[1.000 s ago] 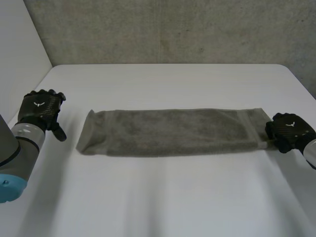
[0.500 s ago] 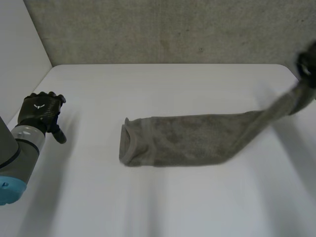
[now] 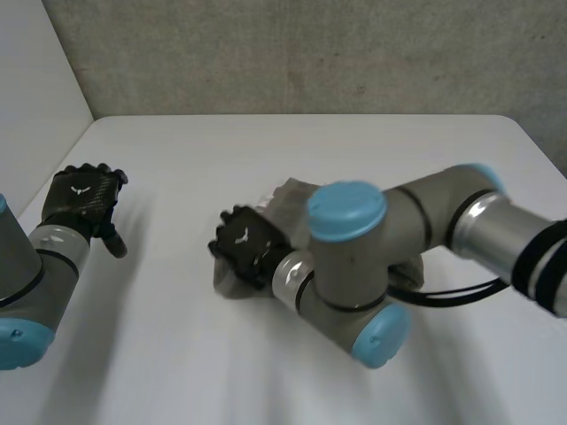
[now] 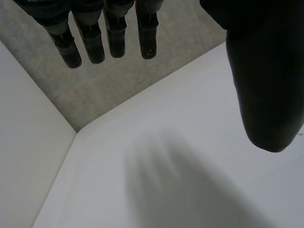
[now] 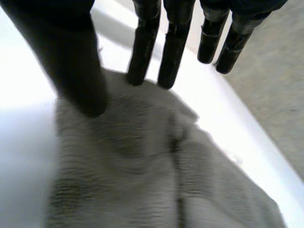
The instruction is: Fold the towel.
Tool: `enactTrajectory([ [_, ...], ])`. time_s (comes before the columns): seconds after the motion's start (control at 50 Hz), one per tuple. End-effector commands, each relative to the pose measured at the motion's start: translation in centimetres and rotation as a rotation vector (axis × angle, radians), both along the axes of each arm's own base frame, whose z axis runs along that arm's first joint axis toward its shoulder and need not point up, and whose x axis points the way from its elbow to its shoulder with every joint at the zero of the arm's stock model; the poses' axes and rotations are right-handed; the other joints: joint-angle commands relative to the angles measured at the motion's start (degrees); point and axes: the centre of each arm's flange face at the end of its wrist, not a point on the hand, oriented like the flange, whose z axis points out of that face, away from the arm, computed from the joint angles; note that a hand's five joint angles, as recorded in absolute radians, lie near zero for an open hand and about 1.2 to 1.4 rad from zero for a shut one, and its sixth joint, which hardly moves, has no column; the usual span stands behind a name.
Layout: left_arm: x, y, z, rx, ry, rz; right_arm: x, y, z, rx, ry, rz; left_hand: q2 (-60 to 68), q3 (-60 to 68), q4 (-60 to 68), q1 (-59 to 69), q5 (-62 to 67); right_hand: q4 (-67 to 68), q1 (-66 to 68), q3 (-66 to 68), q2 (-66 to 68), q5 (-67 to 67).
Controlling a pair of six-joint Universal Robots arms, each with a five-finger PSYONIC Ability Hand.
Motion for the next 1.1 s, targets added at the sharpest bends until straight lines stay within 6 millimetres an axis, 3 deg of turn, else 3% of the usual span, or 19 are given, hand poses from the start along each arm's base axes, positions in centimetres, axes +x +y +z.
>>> enactTrajectory([
  [0.02,-1.3,-0.1,0.8,-0.032,0.004,-0.037,-1.1,-0.1,1.6,0.005,-0.016,-0.023,-3.62,-2.96,-3.36,-3.98,-2.54,-4.37,-31.05,-2.48,-31.59,-29.64],
  [0.06,-1.8,-0.1,1.1,-0.044,0.008,-0.051,-1.9,-0.5,2.7,-0.004,-0.026,-0.040,-3.45,-2.96,-3.36,-3.81,-2.37,-4.37,-31.05,-2.48,-31.59,-29.64],
  [0.1,-3.0,0.1,2.0,-0.075,0.017,-0.086,-4.1,-1.8,4.7,-0.001,-0.052,-0.106,-3.45,-2.96,-3.36,-3.81,-2.37,-4.37,-31.05,-2.48,-31.59,-29.64],
  [0.16,-4.6,0.5,3.0,-0.110,0.027,-0.132,-5.3,-2.5,5.9,0.003,-0.073,-0.144,-3.28,-2.96,-3.36,-3.65,-2.20,-4.37,-31.05,-2.48,-31.59,-29.64],
  [0.2,-5.4,0.7,3.5,-0.126,0.034,-0.153,-8.0,-4.0,7.7,0.018,-0.114,-0.228,-3.12,-2.96,-3.36,-3.48,-2.03,-4.37,-31.05,-2.48,-31.59,-29.64],
  [0.22,-5.4,0.7,3.5,-0.126,0.034,-0.153,-8.0,-4.0,7.7,0.018,-0.114,-0.229,-3.11,-2.96,-3.36,-3.48,-2.03,-4.37,-31.05,-2.48,-31.59,-29.64],
  [0.24,-6.1,1.0,3.9,-0.140,0.040,-0.174,-9.4,-4.8,8.1,0.024,-0.133,-0.273,-2.95,-2.96,-3.36,-3.31,-1.87,-4.37,-31.05,-2.48,-31.59,-29.64],
  [0.36,-9.8,1.9,4.0,-0.164,0.052,-0.292,-14.1,-6.7,7.4,0.054,-0.136,-0.411,-2.61,-2.96,-3.36,-2.97,-1.53,-4.37,-31.05,-2.48,-31.59,-29.64],
  [0.38,-9.8,1.9,4.0,-0.164,0.052,-0.293,-14.1,-6.7,7.4,0.054,-0.136,-0.412,-2.61,-2.96,-3.36,-2.97,-1.53,-4.37,-31.05,-2.48,-31.59,-29.64],
  [0.48,-12.9,1.6,1.9,-0.119,0.043,-0.459,-17.0,-6.9,4.7,0.127,-0.090,-0.489,-0.94,-2.96,-3.36,-1.30,0.15,-4.37,-31.05,-2.48,-31.59,-29.64],
  [0.58,-14.2,1.0,-0.3,-0.058,0.012,-0.548,-18.3,-6.7,3.2,0.157,-0.087,-0.505,-0.93,-2.96,-3.36,-1.29,0.15,-4.37,-31.05,-2.48,-31.59,-29.64],
  [0.76,-15.6,-0.3,-4.0,-0.059,-0.119,-0.603,-18.6,-6.5,2.1,0.168,-0.091,-0.505,1.25,-2.96,-3.36,0.89,2.33,-4.37,-31.05,-2.48,-31.59,-29.64],
  [0.86,-16.0,-0.9,-4.9,-0.072,-0.148,-0.610,-18.3,-6.1,1.8,0.175,-0.087,-0.495,9.63,-2.96,-3.36,9.27,10.71,-4.37,-31.05,-2.48,-31.59,-29.64],
  [1.1,-16.6,-1.0,-6.4,-0.057,-0.155,-0.626,-18.6,-6.3,1.3,0.186,-0.080,-0.506,15.05,-2.96,-3.36,14.69,16.13,-4.37,-31.05,-2.48,-31.59,-29.64],
])
